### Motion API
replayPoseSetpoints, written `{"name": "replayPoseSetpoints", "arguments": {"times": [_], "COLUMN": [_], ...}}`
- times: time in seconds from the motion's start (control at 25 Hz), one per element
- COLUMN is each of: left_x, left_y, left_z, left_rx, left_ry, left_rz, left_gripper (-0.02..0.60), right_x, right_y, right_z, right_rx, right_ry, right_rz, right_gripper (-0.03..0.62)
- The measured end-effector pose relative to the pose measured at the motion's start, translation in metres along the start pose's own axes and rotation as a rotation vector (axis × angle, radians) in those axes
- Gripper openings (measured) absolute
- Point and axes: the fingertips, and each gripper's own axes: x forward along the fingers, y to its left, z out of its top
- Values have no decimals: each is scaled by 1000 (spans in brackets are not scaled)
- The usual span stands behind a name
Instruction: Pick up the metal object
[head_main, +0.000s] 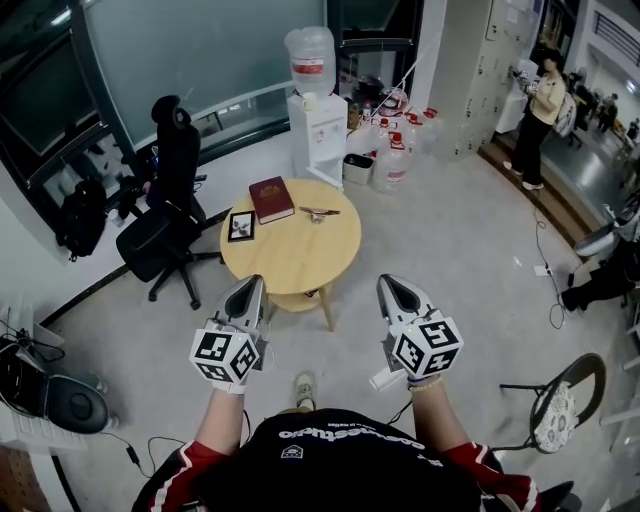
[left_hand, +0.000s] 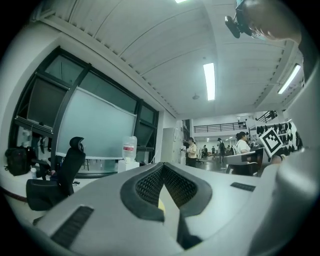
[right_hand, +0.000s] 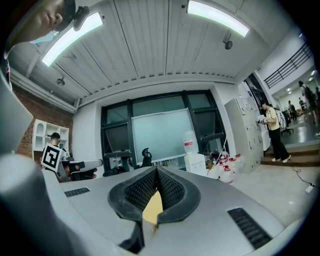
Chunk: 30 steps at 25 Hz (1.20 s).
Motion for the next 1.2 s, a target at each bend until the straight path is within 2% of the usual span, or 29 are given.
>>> {"name": "replayPoseSetpoints", "arguments": {"times": [0.56, 0.88, 1.2], "left_x": [92, 141, 169], "left_y": [68, 112, 144], "left_z": [10, 21, 12], "left_rx": [-40, -40, -43], "left_ry": [-26, -42, -29], "left_rz": [-76, -119, -151], "left_gripper": [17, 17, 17], "right_x": [87, 145, 191], "right_y": [-19, -28, -28], "right_z": [39, 45, 46], "right_rx": [-52, -52, -59], "right_ry": [28, 30, 28], "right_rz": [-74, -108, -115], "right_gripper": [29, 29, 29]}}
